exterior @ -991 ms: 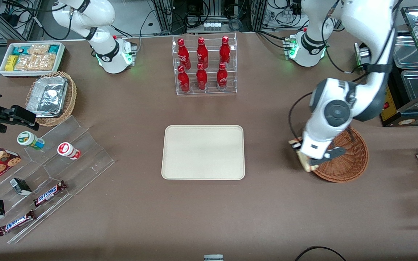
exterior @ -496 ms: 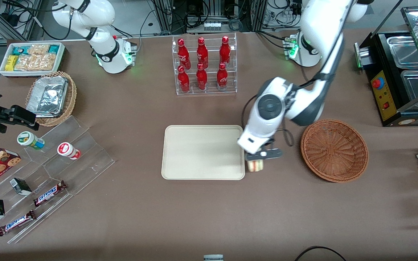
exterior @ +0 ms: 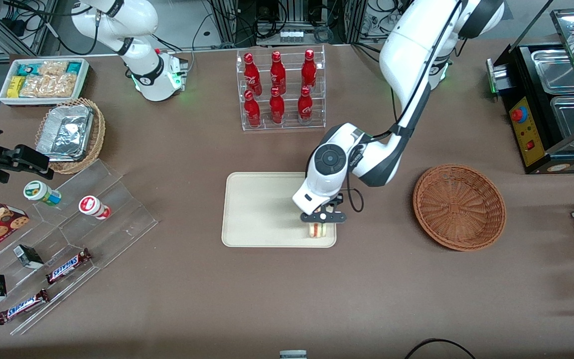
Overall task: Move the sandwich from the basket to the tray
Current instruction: 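Carry the held sandwich over the cream tray with the left gripper, then lower the sandwich onto the tray and open the left gripper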
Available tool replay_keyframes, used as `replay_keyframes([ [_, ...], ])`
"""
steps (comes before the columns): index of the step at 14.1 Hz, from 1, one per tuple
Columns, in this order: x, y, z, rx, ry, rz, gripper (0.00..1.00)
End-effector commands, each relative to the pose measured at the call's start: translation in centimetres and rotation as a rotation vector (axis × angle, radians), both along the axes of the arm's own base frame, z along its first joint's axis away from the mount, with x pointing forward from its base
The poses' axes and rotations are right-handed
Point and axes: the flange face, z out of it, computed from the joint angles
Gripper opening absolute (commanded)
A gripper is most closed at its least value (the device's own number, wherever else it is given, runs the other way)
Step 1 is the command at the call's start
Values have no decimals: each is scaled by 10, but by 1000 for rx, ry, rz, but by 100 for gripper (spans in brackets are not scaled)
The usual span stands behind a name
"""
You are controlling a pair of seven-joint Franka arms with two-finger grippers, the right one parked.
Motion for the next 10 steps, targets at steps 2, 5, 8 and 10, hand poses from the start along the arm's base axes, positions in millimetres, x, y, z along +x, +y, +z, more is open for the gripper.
replay_keyframes([
  [2, 3, -10, -6, -18, 5, -65, 29],
  [5, -3, -14, -17, -12, 19, -55, 32],
  [8, -2, -14, -21, -27, 38, -4, 33],
  [10, -2, -14, -24, -33, 32, 2, 35],
])
